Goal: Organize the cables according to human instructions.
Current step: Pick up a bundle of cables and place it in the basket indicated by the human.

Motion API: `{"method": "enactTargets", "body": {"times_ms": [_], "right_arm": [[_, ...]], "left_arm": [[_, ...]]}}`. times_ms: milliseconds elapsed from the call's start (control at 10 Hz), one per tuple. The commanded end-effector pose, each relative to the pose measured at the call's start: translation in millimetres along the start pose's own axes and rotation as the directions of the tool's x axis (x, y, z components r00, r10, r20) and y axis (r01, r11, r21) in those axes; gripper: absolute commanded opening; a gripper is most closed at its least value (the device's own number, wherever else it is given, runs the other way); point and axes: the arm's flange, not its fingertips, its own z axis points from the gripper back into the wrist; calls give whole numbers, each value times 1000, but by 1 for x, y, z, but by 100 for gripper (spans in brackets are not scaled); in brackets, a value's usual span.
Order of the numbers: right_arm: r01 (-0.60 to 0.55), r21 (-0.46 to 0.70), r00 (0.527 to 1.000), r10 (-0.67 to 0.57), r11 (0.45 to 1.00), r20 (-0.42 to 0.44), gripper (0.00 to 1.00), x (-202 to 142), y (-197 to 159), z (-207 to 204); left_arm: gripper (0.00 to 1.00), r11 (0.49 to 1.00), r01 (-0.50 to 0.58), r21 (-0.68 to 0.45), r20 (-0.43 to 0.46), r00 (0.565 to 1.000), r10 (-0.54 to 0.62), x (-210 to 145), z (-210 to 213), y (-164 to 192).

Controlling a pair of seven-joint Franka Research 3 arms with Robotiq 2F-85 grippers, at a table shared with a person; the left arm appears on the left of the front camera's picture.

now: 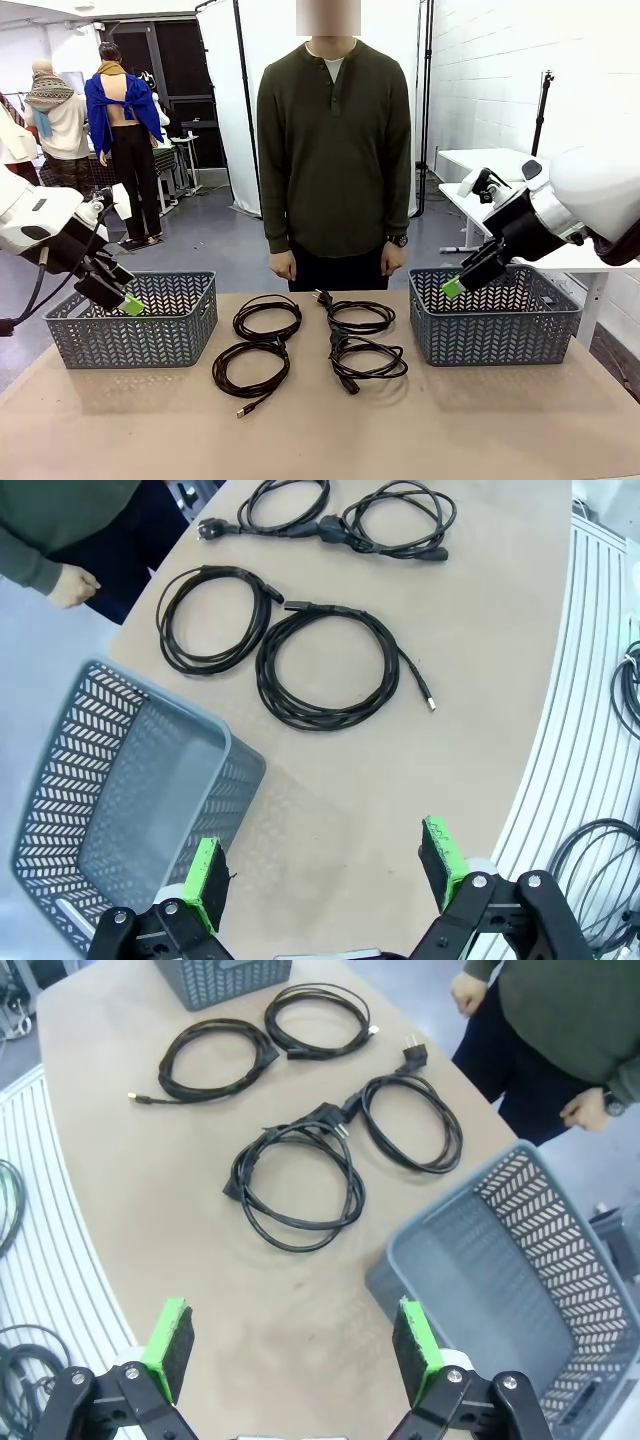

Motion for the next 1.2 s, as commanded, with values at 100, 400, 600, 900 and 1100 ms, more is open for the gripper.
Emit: {"method": "enactTargets", "body": {"times_ms": [100,400,600,900,1100], "right_arm": [[-7,12,1000,7,1000,14,100,-1,-2,-1],[-7,12,1000,7,1000,14,100,-1,-2,-1],[-7,12,1000,7,1000,14,100,-1,-2,-1],[-7,12,1000,7,1000,14,100,-1,-2,-1],[-7,12,1000,7,1000,14,100,-1,-2,-1]], "left_arm": [[100,1000,1,-7,5,1000,-1,-2,-1,2],[100,1000,1,-7,5,1000,-1,-2,-1,2],[100,1000,1,-7,5,1000,-1,-2,-1,2],[100,1000,1,-7,5,1000,-1,-2,-1,2],[100,1000,1,-7,5,1000,-1,-2,-1,2]]}}
